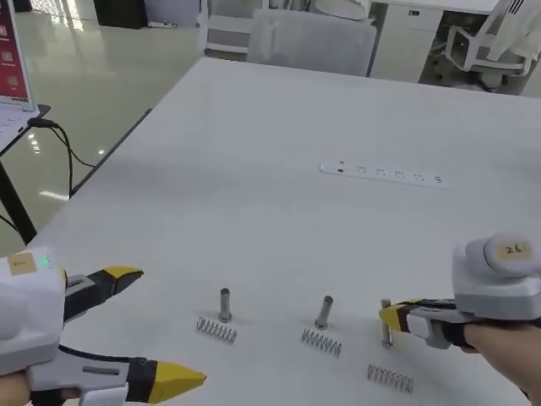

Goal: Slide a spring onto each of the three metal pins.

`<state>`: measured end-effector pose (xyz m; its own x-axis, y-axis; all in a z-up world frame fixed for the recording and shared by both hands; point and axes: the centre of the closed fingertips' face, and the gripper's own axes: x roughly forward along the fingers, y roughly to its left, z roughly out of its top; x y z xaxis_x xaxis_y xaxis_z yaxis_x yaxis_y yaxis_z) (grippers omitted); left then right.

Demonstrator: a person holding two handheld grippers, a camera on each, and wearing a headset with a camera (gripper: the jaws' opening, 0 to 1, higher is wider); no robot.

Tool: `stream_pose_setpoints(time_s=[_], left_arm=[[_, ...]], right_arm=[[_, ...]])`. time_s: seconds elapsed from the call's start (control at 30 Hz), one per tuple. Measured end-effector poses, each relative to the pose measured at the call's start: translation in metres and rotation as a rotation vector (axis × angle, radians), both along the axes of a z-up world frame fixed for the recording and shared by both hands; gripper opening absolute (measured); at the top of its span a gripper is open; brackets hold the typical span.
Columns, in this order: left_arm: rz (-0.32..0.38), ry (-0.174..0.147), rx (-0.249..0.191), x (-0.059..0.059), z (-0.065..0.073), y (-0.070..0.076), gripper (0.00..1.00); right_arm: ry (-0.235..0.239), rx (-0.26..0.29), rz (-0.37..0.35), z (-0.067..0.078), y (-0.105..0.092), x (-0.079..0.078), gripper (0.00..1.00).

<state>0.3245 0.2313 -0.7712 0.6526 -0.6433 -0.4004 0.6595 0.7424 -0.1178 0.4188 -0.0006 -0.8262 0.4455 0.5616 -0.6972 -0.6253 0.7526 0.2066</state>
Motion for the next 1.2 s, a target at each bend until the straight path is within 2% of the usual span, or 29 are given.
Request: stream_pose_setpoints(time_s=[0.33,0.53,0.87,1.2], left_arm=[[-0.001,-0.003,-0.001,0.000,0.000,-0.001,0.98],[0.001,-0.005,-0.003,0.001,0.001,0.000,0.98],[0.001,-0.002,-0.005,0.000,0.001,0.000,0.98],[-0.007,-0.003,-0.006,0.001,0.002,-0.004,0.98]], right_arm=[[-0.018,0.005,0.000,0.001,0.000,0.001,0.05],[-0.047,-0.008,0.007,0.003,0.000,0.001,0.05],[-0.111,-0.048,0.028,0.004,-0.004,-0.008,0.05],[-0.124,-0.056,0.037,0.004,-0.010,-0.014,0.05]])
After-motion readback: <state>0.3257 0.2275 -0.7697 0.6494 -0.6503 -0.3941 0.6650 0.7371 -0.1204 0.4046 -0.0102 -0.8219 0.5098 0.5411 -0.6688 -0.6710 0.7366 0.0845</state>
